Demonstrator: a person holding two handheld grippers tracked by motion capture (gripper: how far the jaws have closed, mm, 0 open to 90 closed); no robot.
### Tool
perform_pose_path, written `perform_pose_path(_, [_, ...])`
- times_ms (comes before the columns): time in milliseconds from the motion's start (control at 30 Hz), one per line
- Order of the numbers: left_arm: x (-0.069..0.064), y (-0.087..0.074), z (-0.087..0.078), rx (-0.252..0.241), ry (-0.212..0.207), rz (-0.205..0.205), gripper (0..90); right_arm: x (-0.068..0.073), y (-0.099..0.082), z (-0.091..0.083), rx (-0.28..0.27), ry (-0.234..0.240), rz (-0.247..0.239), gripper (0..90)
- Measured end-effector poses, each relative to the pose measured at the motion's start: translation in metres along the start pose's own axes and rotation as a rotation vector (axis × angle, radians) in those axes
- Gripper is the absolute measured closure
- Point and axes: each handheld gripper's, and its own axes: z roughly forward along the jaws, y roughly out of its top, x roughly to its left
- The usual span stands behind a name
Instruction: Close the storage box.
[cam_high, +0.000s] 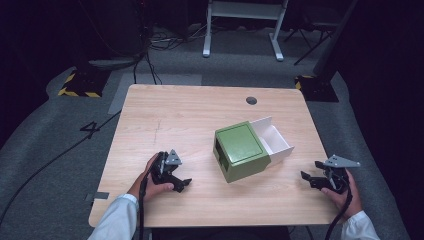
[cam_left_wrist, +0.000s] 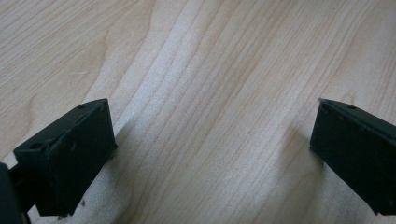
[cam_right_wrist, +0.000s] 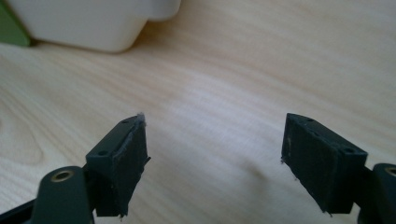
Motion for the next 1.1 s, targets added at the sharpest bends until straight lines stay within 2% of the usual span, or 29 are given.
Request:
perform_pose_path(33, [0.000, 0.000, 0.000, 0.000, 0.000, 0.001, 0.1, -0.006, 0.011, -0.005, -0.024, -0.005, -0.009, 25.7])
perform_pose_path(167, [0.000, 0.000, 0.000, 0.000, 0.001, -0.001, 0.1, -0.015, 0.032, -0.013, -0.067, -0.009, -0.010, 28.8])
perform_pose_path(200, [0.000, 0.000, 0.000, 0.000, 0.001, -0.001, 0.1, -0.015, 0.032, -0.013, -0.067, -0.009, -0.010, 28.8])
perform_pose_path(233, [0.000, 0.000, 0.000, 0.000, 0.002, -0.001, 0.2, -0.017, 0.044, -0.014, -0.071, -0.018, -0.024, 28.8])
perform_pose_path(300, [0.000, 0.000, 0.000, 0.000, 0.002, -0.001, 0.1, -0.016, 0.049, -0.014, -0.073, -0.031, -0.038, 28.8])
perform_pose_path(333, [0.000, 0.000, 0.000, 0.000, 0.001, -0.001, 0.1, -0.017, 0.059, -0.013, -0.089, -0.043, -0.061, 30.2])
perform_pose_path(433, [0.000, 0.000, 0.000, 0.000, 0.001, -0.001, 0.1, -0.018, 0.069, -0.012, -0.104, -0.047, -0.071, 33.0])
perform_pose_path(467, [0.000, 0.000, 0.000, 0.000, 0.002, -0.001, 0.2, -0.019, 0.079, -0.009, -0.116, -0.035, -0.071, 33.5])
perform_pose_path(533, [0.000, 0.000, 0.000, 0.000, 0.001, -0.001, 0.2, -0.019, 0.083, -0.007, -0.117, -0.023, -0.068, 33.8])
perform_pose_path(600, [0.000, 0.000, 0.000, 0.000, 0.001, -0.001, 0.1, -0.017, 0.094, -0.001, -0.118, 0.017, -0.066, 34.3])
perform_pose_path(767, [0.000, 0.000, 0.000, 0.000, 0.002, -0.001, 0.2, -0.014, 0.107, 0.004, -0.131, 0.043, -0.058, 34.4])
perform_pose_path(900, [0.000, 0.000, 0.000, -0.001, 0.003, -0.001, 0.3, -0.011, 0.115, 0.014, -0.111, 0.049, -0.062, 35.7])
perform_pose_path(933, [0.000, 0.000, 0.000, -0.001, 0.004, -0.001, 0.3, -0.009, 0.117, 0.025, -0.070, 0.032, -0.066, 35.8])
perform_pose_path(967, [0.000, 0.000, 0.000, -0.001, 0.004, -0.001, 0.3, -0.009, 0.117, 0.025, -0.070, 0.032, -0.066, 35.8])
perform_pose_path(1033, [0.000, 0.000, 0.000, 0.000, 0.004, -0.002, 0.3, -0.006, 0.117, 0.036, -0.051, 0.051, -0.061, 35.8])
perform_pose_path(1100, [0.000, 0.000, 0.000, 0.000, 0.004, -0.002, 0.3, -0.006, 0.117, 0.038, -0.048, 0.061, -0.057, 36.6])
